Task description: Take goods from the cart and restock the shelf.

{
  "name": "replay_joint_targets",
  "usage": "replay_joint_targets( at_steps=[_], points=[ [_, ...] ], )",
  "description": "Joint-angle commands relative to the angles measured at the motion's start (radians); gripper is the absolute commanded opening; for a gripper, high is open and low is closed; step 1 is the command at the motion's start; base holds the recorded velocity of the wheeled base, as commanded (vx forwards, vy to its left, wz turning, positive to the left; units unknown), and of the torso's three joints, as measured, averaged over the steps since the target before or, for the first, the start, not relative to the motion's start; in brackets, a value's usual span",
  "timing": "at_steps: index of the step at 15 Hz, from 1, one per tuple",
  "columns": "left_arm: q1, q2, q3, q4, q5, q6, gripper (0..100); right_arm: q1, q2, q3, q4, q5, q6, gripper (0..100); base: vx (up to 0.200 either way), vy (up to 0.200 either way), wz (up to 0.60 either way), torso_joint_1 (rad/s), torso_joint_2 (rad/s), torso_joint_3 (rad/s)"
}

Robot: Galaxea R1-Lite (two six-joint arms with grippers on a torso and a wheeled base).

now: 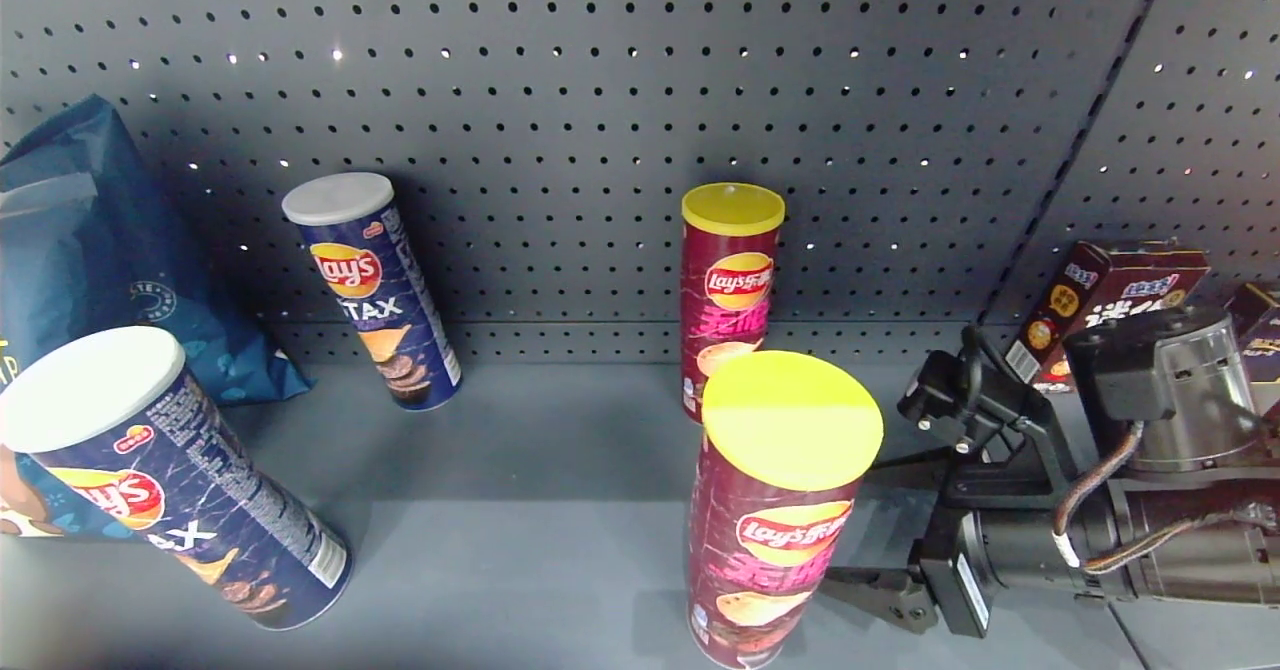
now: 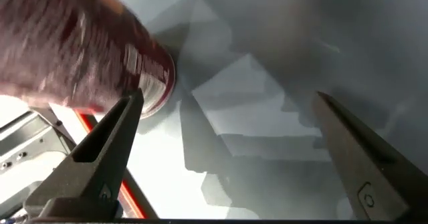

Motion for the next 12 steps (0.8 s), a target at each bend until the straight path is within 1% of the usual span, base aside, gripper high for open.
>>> replay_joint_targets(
  at_steps=[1, 10, 12],
  points=[
    [0.0, 0.001, 0.0, 0.0, 0.001, 0.0, 100, -0.015, -0.039, 0.018, -0.001, 0.001, -0.001, 100, 0.0, 0.0, 0.0, 0.0, 0.0, 0.0],
    [0.0, 0.001, 0.0, 0.0, 0.0, 0.0, 100, -0.024, -0.112, 0.033, -0.001, -0.004, 0.001, 100, 0.0, 0.0, 0.0, 0.0, 0.0, 0.0],
    [0.0, 0.001, 0.0, 0.0, 0.0, 0.0, 100, -0.047, -0.162, 0.039, -0.001, -0.013, 0.004, 100, 0.0, 0.0, 0.0, 0.0, 0.0, 0.0]
  ],
)
